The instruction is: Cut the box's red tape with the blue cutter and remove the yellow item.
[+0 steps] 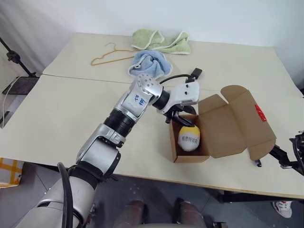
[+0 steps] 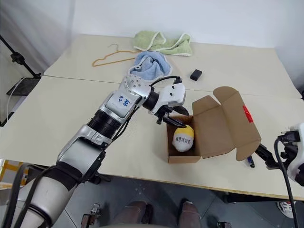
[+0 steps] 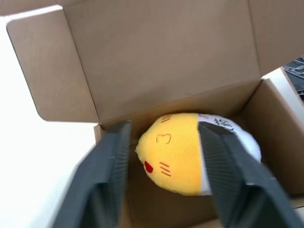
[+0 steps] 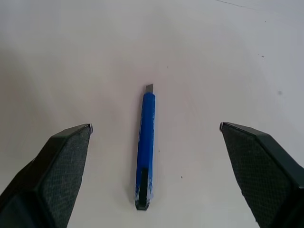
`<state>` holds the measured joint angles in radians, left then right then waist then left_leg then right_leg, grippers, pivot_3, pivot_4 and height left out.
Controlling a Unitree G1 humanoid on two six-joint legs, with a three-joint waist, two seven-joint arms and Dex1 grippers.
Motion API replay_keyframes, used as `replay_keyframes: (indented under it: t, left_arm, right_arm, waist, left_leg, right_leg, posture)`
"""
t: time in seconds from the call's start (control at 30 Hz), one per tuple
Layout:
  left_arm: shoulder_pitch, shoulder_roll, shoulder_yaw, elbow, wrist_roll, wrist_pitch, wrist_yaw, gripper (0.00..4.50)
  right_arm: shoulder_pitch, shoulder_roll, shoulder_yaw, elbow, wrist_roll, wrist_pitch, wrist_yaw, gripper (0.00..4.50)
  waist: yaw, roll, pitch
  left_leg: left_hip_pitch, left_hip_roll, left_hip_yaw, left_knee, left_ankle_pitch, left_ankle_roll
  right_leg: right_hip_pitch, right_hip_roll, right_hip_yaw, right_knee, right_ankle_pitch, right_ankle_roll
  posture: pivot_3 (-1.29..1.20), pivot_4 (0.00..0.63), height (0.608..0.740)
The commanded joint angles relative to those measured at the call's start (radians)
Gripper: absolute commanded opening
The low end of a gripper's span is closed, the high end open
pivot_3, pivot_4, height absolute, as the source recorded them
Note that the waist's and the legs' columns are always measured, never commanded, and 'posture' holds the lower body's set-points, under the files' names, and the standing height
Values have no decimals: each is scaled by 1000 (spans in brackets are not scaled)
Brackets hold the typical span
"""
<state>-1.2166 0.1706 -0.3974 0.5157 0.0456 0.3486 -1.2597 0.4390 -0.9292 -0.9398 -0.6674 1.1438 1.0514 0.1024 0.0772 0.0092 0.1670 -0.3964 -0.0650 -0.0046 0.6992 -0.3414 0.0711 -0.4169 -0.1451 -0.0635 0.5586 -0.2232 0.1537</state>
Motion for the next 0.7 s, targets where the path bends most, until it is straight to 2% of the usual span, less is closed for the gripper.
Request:
replay_keyframes:
  t: [0.03,0.13,0.23,0.4,0.57,0.7]
  left_arm:
    - [7,17,-25,-101,-6,23,-34,3583]
    - [33,29,-52,-141,8,20,-37,4455]
    - [59,46,-90,-173,33,17,-33,4486]
    - [88,60,-137,-173,80,-9,-6,4486]
    - [111,47,-169,-161,99,-14,4,4486]
    - [127,24,-197,-133,121,-54,27,4486]
  right_arm:
    - [37,31,-97,-39,-14,-24,78,4500]
    - [68,64,-155,-57,-16,-68,160,4500]
    - [112,111,-249,-93,-9,-141,281,4500]
    - [160,142,-369,-131,50,-216,384,4500]
    - [184,115,-395,-222,171,-259,379,4500]
    - [170,44,-360,-320,278,-309,279,4500]
  waist:
    - [0,0,0]
    - [0,0,0]
    - [1,0,0]
    - [0,0,0]
    - [0,0,0]
    - [0,0,0]
  left_leg:
    - [1,0,0,0,0,0]
    - [1,0,1,0,0,0]
    - [2,0,1,0,0,0]
    - [2,0,1,0,-1,1]
    - [5,0,2,0,-1,0]
    - [6,1,2,0,-2,0]
  right_leg:
    - [0,0,0,0,0,0]
    - [0,0,2,0,0,0]
    - [0,0,2,0,0,0]
    - [1,0,3,1,0,0]
    - [2,0,5,1,0,0]
    - [3,0,5,0,0,0]
  posture:
    - [0,150,740]
    - [0,150,740]
    - [0,150,740]
    - [0,150,740]
    - [0,150,740]
    - [0,150,740]
